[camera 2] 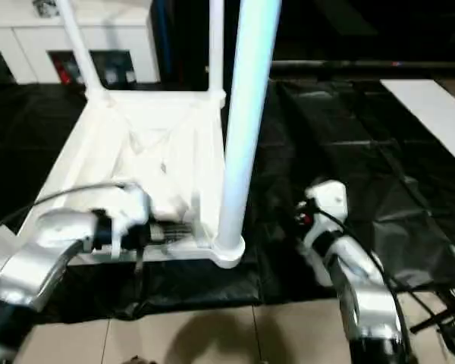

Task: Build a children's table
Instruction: Rotate leg to tighten

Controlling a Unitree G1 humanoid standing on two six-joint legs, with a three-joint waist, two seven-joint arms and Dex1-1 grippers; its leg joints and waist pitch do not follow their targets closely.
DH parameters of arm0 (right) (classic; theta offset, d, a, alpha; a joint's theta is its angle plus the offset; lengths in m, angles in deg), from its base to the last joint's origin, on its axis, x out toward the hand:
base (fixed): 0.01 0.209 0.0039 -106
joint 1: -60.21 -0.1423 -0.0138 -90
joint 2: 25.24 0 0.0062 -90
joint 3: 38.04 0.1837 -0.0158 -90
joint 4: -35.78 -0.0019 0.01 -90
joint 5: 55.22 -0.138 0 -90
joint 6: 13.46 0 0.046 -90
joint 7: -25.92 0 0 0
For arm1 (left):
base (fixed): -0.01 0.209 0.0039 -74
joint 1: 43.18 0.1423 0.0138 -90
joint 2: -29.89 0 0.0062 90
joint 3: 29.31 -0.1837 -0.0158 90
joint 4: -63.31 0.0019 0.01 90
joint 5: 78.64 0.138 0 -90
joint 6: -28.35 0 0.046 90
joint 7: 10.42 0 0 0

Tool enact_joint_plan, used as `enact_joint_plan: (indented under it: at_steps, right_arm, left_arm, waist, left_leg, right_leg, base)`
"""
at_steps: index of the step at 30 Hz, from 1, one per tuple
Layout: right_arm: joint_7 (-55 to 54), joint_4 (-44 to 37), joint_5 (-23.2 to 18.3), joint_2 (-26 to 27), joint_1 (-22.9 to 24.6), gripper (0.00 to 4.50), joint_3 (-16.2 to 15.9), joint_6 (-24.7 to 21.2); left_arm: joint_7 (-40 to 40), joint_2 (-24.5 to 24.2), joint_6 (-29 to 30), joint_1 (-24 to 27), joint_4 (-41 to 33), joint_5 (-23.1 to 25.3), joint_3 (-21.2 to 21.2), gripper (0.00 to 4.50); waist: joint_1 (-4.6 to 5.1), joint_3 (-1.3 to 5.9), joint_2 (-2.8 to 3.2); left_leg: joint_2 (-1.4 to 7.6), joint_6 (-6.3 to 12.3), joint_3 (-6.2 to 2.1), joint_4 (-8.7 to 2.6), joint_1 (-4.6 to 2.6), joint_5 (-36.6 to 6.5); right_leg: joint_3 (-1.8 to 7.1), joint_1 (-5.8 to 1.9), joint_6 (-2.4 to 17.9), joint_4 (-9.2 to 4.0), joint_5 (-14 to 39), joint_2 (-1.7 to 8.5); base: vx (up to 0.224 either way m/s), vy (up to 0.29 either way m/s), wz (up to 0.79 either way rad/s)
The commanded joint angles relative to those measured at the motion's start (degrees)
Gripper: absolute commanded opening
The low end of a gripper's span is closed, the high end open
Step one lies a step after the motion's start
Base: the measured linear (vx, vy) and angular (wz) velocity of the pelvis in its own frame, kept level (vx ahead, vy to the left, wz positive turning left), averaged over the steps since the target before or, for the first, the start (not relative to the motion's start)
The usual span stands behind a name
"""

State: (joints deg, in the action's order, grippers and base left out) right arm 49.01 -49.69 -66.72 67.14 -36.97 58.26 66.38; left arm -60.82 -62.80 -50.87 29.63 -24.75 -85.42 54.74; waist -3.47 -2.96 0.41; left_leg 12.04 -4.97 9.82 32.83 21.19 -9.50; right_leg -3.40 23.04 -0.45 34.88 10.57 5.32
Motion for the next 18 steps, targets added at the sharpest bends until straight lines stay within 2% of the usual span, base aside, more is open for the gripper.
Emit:
enact_joint_plan:
  at_steps: [1, 2, 3, 4, 5, 6, 7, 8, 9, 11, 12, 13, 14, 15, 16, 17, 18]
  right_arm:
    - [-4.7, -4.3, 3.7, 1.3, 2.9, 3.43, -1.0, -3.5]
    - [-5.4, -4.8, 4.5, 1.5, 3.3, 3.43, -1.3, -3.8]
    - [-6.4, -5.7, 5.8, 2.1, 4.3, 3.43, -2.3, -3.6]
    - [-6.4, -5.7, 5.8, 2.1, 4.3, 3.43, -2.3, -3.6]
    - [-6.2, -5.8, 5.5, 2.2, 4.3, 3.43, -2.6, -3.6]
    - [-6.2, -5.8, 5.5, 2.2, 4.3, 3.43, -2.6, -3.6]
    - [-6.3, -5.9, 6.1, 2.3, 4.5, 3.43, -3.3, -2.3]
    - [-6.3, -5.9, 6.1, 2.3, 4.5, 3.43, -3.3, -2.3]
    - [-6.1, -6.2, 5.9, 2.6, 4.8, 3.43, -4.2, -2.3]
    - [-5.7, -7.0, 6.2, 2.5, 5.2, 3.43, -5.4, -2.5]
    - [-5.2, -7.0, 6.9, 2.2, 5.3, 3.43, -6.7, -2.6]
    - [-5.2, -7.0, 6.9, 2.2, 5.3, 3.43, -6.7, -2.6]
    - [-4.7, -6.8, 7.8, 1.8, 5.2, 3.43, -7.8, -2.3]
    - [-4.3, -6.4, 8.6, 1.5, 4.9, 3.43, -8.5, -1.7]
    - [-4.1, -6.2, 9.0, 1.3, 4.7, 3.43, -8.8, -1.5]
    - [-4.2, -5.8, 9.0, 1.4, 4.5, 3.43, -8.6, -1.3]
    - [-4.4, -5.0, 8.7, 1.7, 4.0, 3.43, -8.0, -1.2]
  left_arm:
    - [15.5, 5.5, 4.7, 3.1, -1.9, 2.5, 6.0, 1.44]
    - [17.6, 6.6, 4.8, 3.8, -2.1, 2.7, 6.9, 1.68]
    - [23.6, 10.2, 3.3, 7.0, -2.3, 2.5, 9.2, 1.68]
    - [23.6, 10.2, 3.3, 7.0, -2.3, 2.5, 9.2, 1.68]
    - [24.9, 10.9, 2.8, 8.0, -2.4, 2.5, 9.5, 1.68]
    - [24.9, 10.9, 2.8, 8.0, -2.4, 2.5, 9.5, 1.68]
    - [26.2, 11.6, 0.5, 9.5, -2.4, 2.7, 9.5, 1.68]
    - [26.2, 11.6, 0.5, 9.5, -2.4, 2.7, 9.5, 1.68]
    - [27.5, 12.0, -0.4, 11.1, -3.0, 3.0, 9.2, 1.68]
    - [29.1, 12.8, -0.5, 12.5, -4.3, 4.2, 9.1, 1.68]
    - [30.6, 13.2, -0.2, 13.4, -5.6, 5.6, 9.2, 1.68]
    - [30.6, 13.2, -0.2, 13.4, -5.6, 5.6, 9.2, 1.68]
    - [32.5, 14.0, 0.1, 13.9, -6.7, 6.5, 9.5, 1.68]
    - [33.7, 14.5, 0.1, 14.1, -7.4, 6.9, 9.8, 1.68]
    - [34.6, 14.7, 0.0, 14.2, -7.7, 6.9, 9.8, 1.68]
    - [35.0, 14.8, -0.2, 14.4, -7.9, 6.6, 9.9, 1.68]
    - [35.4, 15.1, -0.7, 15.0, -8.3, 6.1, 10.1, 1.68]
  waist:
    - [0.07, 3.13, 0.00]
    - [0.28, 3.14, -0.43]
    - [0.08, 3.35, -0.10]
    - [0.57, 3.22, -0.08]
    - [0.46, 3.45, -0.11]
    - [0.67, 3.41, -0.17]
    - [0.53, 3.35, 0.66]
    - [0.80, 3.11, 0.16]
    - [0.72, 3.12, 0.45]
    - [0.79, 3.15, 0.30]
    - [0.90, 3.08, 0.09]
    - [1.19, 3.13, 0.53]
    - [1.74, 2.76, 1.02]
    - [1.22, 3.25, 1.81]
    - [2.29, 3.10, 2.02]
    - [3.76, 3.06, 3.49]
    - [4.00, 2.77, 3.78]
  left_leg:
    - [0.71, 0.24, 0.35, -3.68, -0.20, -15.9]
    - [0.43, 0.41, 0.41, -3.70, -0.09, -16.2]
    - [0.30, 0.38, 0.33, -3.58, -0.17, -16.3]
    - [0.23, 0.31, 0.21, -3.77, 0.33, -16.9]
    - [0.23, 0.57, 0.15, -3.72, -0.05, -17.7]
    - [0.21, 0.75, 0.12, -3.75, 0.12, -17.8]
    - [0.30, 0.76, -0.03, -3.83, -0.09, -18.5]
    - [0.24, 0.79, 0.02, -3.87, -0.02, -19.8]
    - [0.23, 0.71, -0.03, -3.88, -0.13, -20.3]
    - [0.46, 0.66, -0.16, -3.93, 0.03, -20.4]
    - [0.48, 0.63, -0.11, -3.98, 0.07, -20.3]
    - [1.00, -0.83, -0.69, -4.22, -0.29, -20.9]
    - [0.00, 1.80, -3.60, -6.19, 3.70, -21.9]
    - [0.74, 2.20, -4.77, -5.93, 1.97, -24.6]
    - [1.63, 2.87, -6.51, -6.01, 1.71, -26.2]
    - [3.92, 8.08, -11.60, -7.39, 0.70, -24.7]
    - [4.51, 9.85, -13.25, -7.98, 0.16, -24.8]
  right_leg:
    - [1.84, -2.51, 8.8, -4.73, 15.5, 1.50]
    - [1.75, -2.51, 7.9, -5.17, 17.5, 1.43]
    - [1.77, -2.46, 7.5, -5.15, 18.4, 1.47]
    - [1.74, -2.64, 6.6, -5.43, 18.7, 1.29]
    - [1.79, -2.30, 5.8, -5.57, 19.5, 1.29]
    - [1.83, -2.32, 5.6, -5.57, 19.4, 1.23]
    - [1.80, -2.04, 5.5, -5.66, 19.4, 1.23]
    - [1.69, -1.98, 5.2, -5.95, 20.4, 1.12]
    - [1.69, -1.93, 5.1, -5.93, 20.9, 1.15]
    - [1.72, -2.02, 4.9, -5.86, 20.4, 1.22]
    - [1.71, -1.97, 4.7, -5.89, 20.2, 1.07]
    - [1.08, -1.93, 5.2, -5.52, 17.6, -0.06]
    - [-2.44, -4.94, 5.1, -3.99, 14.6, 0.40]
    - [-2.76, -4.31, 6.0, -4.78, 13.4, 0.45]
    - [-3.22, -4.06, 8.2, -4.16, 10.5, 0.18]
    - [-4.39, -3.86, 15.3, -0.71, 6.0, -1.61]
    - [-4.41, -3.31, 16.8, 0.65, 7.4, -2.01]
  base:
    - [0.000, 0.000, 0.00]
    - [0.000, 0.000, 0.00]
    - [0.000, 0.000, 0.00]
    - [0.000, 0.000, 0.00]
    - [0.000, 0.000, 0.00]
    - [0.000, 0.000, 0.00]
    - [0.000, 0.000, 0.00]
    - [0.000, 0.000, 0.00]
    - [0.000, 0.000, 0.00]
    - [0.000, 0.000, 0.00]
    - [0.000, 0.000, 0.00]
    - [0.000, 0.000, 0.00]
    - [-0.010, -0.032, 0.32]
    - [-0.010, -0.032, 0.32]
    - [0.017, -0.064, 0.58]
    - [0.030, -0.090, 0.54]
    - [0.030, -0.090, 0.54]
